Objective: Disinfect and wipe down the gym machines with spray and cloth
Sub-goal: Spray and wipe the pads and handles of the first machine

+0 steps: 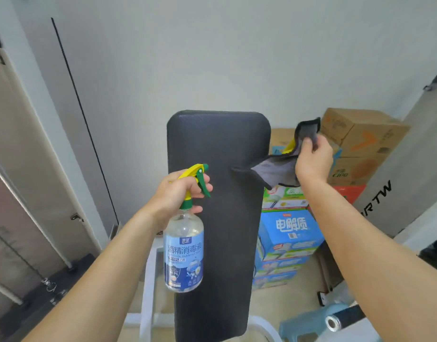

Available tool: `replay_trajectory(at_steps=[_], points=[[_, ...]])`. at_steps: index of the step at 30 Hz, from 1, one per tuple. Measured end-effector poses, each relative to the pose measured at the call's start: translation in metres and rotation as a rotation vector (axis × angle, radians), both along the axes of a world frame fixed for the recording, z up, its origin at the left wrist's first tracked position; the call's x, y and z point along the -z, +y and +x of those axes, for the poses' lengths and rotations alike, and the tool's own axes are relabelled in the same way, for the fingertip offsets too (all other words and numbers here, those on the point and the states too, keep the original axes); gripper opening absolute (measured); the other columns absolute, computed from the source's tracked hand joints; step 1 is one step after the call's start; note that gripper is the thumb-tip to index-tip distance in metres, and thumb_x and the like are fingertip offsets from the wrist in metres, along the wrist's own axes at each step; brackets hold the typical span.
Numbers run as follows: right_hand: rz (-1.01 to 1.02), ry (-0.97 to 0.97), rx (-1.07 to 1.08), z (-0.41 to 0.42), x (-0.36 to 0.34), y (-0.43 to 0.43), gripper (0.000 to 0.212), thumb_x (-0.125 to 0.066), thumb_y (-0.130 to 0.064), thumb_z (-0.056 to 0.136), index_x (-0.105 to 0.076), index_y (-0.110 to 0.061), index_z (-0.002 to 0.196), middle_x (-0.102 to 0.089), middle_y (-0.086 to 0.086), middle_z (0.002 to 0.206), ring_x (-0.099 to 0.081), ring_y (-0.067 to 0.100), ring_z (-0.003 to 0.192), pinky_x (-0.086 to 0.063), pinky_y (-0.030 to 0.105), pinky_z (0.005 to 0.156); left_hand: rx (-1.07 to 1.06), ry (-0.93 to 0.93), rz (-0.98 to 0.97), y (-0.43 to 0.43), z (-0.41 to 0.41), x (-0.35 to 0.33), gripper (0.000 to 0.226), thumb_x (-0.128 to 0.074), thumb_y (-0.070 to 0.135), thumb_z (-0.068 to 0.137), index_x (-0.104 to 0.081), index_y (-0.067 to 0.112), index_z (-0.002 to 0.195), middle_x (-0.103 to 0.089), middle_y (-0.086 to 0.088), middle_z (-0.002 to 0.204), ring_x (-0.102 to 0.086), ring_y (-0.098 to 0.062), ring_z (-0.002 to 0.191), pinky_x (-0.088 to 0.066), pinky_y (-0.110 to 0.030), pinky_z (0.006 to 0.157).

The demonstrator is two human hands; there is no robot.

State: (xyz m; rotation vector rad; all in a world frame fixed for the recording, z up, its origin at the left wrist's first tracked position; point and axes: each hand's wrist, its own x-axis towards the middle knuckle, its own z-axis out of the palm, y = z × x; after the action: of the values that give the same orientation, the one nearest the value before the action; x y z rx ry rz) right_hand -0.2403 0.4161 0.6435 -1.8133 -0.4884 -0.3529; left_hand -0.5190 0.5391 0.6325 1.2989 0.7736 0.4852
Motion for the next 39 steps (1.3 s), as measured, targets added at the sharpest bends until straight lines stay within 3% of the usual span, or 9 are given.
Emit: replay_trajectory(at_steps=[3, 7, 11, 16, 19, 22, 25, 32, 39], points=[[0.173, 0.353, -0.046, 0.034, 0.014, -0.020, 0.018, -0.045, -0.025, 0.106, -0.057, -0.011, 0.106, -0.057, 0.004, 0.105, -0.051, 0.017, 0.095, -0.043, 0.031, 0.081, 0.000, -0.003, -0.005, -0.027, 0.044, -0.005, 0.035, -0.052, -0.004, 0.085, -0.073, 0.010, 0.109, -0.079, -0.009, 0.110, -0.076, -0.019, 0.103, -0.060, -0.039, 0.076], [0.298, 0.605, -0.266, 0.064, 0.035, -0.026, 0.038, -0.048, -0.025, 0.106, -0.056, -0.008, 0.138, -0.063, 0.002, 0.128, -0.059, 0.022, 0.120, -0.050, 0.038, 0.097, 0.007, 0.024, 0.022, -0.063, 0.106, -0.004, 0.032, -0.051, -0.004, 0.085, -0.072, 0.014, 0.101, -0.078, -0.009, 0.108, -0.077, -0.020, 0.102, -0.056, -0.037, 0.075], [0.443, 0.734, -0.416, 0.078, 0.043, -0.019, 0.017, -0.049, -0.020, 0.105, -0.065, -0.016, 0.111, -0.068, 0.010, 0.119, -0.063, 0.029, 0.117, -0.051, 0.046, 0.102, -0.068, 0.080, 0.088, -0.087, 0.153, 0.002, 0.031, -0.052, -0.005, 0.083, -0.072, 0.015, 0.096, -0.076, -0.005, 0.099, -0.075, -0.025, 0.106, -0.056, -0.036, 0.072], [0.491, 0.814, -0.485, 0.096, 0.055, -0.015, 0.016, -0.050, -0.020, 0.104, -0.064, -0.022, 0.095, -0.069, -0.001, 0.099, -0.065, 0.021, 0.104, -0.051, 0.042, 0.101, -0.198, 0.170, 0.222, -0.100, 0.184, 0.010, 0.026, -0.054, 0.001, 0.085, -0.072, 0.013, 0.098, -0.075, -0.007, 0.099, -0.071, -0.028, 0.109, -0.058, -0.039, 0.074], [0.538, 0.876, -0.516, 0.099, 0.056, -0.014, 0.011, -0.049, -0.017, 0.104, -0.059, -0.018, 0.109, -0.063, -0.006, 0.094, -0.061, 0.012, 0.094, -0.049, 0.032, 0.094, -0.265, 0.218, 0.286, -0.106, 0.195, 0.014, 0.022, -0.054, 0.005, 0.087, -0.071, 0.012, 0.098, -0.074, -0.009, 0.103, -0.069, -0.029, 0.108, -0.059, -0.043, 0.077], [0.529, 0.905, -0.560, 0.102, 0.063, -0.012, 0.024, -0.050, -0.019, 0.103, -0.060, -0.014, 0.125, -0.064, 0.001, 0.108, -0.060, 0.021, 0.113, -0.048, 0.037, 0.103, -0.322, 0.247, 0.339, -0.110, 0.203, 0.014, 0.018, -0.056, 0.007, 0.088, -0.070, 0.014, 0.097, -0.072, -0.012, 0.108, -0.068, -0.028, 0.108, -0.059, -0.038, 0.072], [0.539, 0.953, -0.555, 0.106, 0.069, -0.011, 0.032, -0.051, -0.020, 0.103, -0.057, -0.012, 0.134, -0.064, -0.004, 0.102, -0.060, 0.021, 0.113, -0.048, 0.038, 0.103, -0.342, 0.269, 0.367, -0.112, 0.209, 0.013, 0.018, -0.056, 0.008, 0.088, -0.070, 0.014, 0.098, -0.072, -0.013, 0.108, -0.067, -0.028, 0.108, -0.059, -0.038, 0.072], [0.548, 0.973, -0.627, 0.106, 0.071, -0.006, 0.010, -0.048, -0.019, 0.104, -0.056, -0.024, 0.106, -0.065, -0.003, 0.100, -0.061, 0.012, 0.093, -0.049, 0.034, 0.095, -0.380, 0.279, 0.377, -0.113, 0.215, 0.011, 0.015, -0.056, 0.009, 0.092, -0.066, 0.008, 0.102, -0.068, -0.017, 0.107, -0.065, -0.032, 0.105, -0.057, -0.036, 0.070], [0.572, 0.817, -0.863, 0.077, 0.033, 0.039, 0.029, -0.050, -0.021, 0.104, -0.060, -0.011, 0.129, -0.065, 0.004, 0.126, -0.056, 0.018, 0.124, -0.039, 0.041, 0.115, -0.420, 0.215, 0.356, -0.107, 0.199, -0.001, 0.022, -0.055, 0.002, 0.083, -0.070, 0.014, 0.093, -0.073, -0.010, 0.108, -0.067, -0.027, 0.104, -0.060, -0.040, 0.073]])
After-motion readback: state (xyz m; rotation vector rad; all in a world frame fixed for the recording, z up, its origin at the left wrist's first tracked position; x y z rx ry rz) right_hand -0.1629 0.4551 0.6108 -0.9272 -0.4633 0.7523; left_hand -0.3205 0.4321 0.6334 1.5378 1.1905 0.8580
